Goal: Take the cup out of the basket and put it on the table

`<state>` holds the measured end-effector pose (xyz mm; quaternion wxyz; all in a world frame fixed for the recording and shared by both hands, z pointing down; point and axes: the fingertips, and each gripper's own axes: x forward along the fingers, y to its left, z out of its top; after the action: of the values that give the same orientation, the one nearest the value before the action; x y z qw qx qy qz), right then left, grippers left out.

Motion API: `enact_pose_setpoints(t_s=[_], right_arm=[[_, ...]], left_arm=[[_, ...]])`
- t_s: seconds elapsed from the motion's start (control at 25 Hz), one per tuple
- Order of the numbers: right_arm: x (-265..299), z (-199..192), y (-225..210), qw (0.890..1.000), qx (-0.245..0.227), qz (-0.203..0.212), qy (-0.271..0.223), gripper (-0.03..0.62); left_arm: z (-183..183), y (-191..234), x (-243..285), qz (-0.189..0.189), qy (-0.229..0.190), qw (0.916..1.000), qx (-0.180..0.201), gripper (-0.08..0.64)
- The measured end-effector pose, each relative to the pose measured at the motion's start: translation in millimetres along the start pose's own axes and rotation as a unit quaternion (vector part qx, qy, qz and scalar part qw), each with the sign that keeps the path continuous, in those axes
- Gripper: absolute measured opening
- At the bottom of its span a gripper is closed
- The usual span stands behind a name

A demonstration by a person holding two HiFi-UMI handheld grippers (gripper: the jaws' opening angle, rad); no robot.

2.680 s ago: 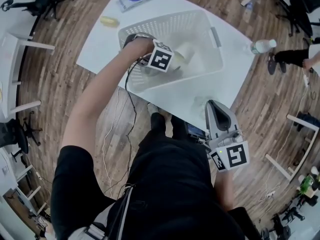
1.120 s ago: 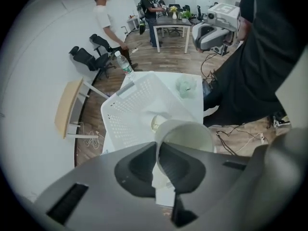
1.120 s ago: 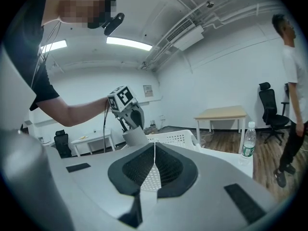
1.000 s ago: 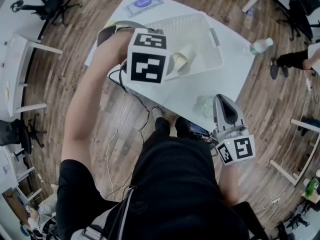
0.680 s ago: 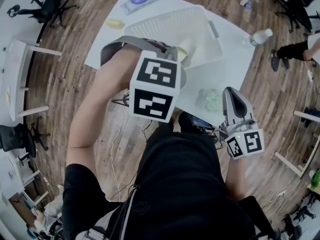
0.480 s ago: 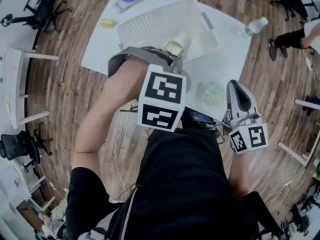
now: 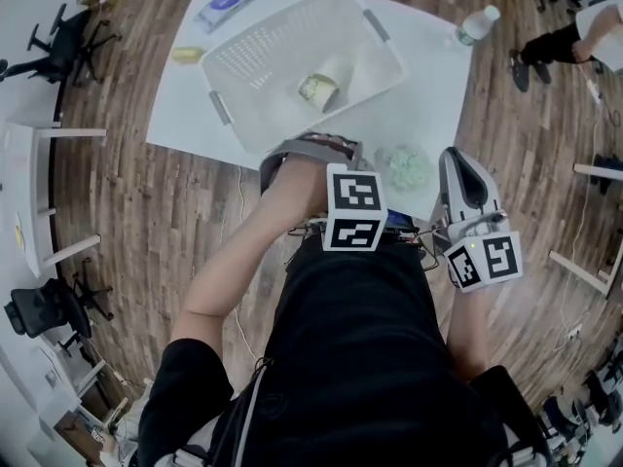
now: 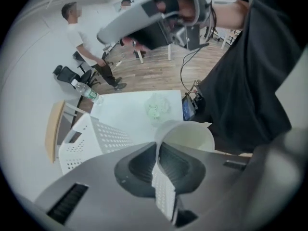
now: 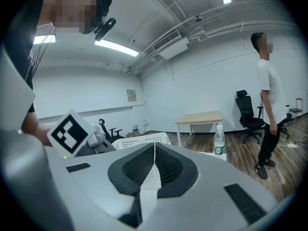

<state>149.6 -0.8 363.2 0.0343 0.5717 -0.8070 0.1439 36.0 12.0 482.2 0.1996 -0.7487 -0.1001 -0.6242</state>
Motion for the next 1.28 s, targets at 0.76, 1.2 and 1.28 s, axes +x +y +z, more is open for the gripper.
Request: enact_pose_setpoints(t_s=[0.76,1.2,1.28], right_arm=[[4.6,-18.8,-5.5,1.0,0.005,0.01,0.027,0.025],[11.5,-17.9,-1.9,0.999,0.006,0.023,0.028,0.025],[12.3,-17.9,-1.9,0.999,0.006,0.023,0.028,0.025]], left_arm=[[-60.9,-20.1,150.8,-0.067,0.117,0.9754,-0.175,0.029],[-60.3,-10.9,139.9,-0.044,0.079,0.9799,-0.178,0.088],[-60.6,-4.1,124.5,-0.029,0.06,0.9802,-0.186,0.102]])
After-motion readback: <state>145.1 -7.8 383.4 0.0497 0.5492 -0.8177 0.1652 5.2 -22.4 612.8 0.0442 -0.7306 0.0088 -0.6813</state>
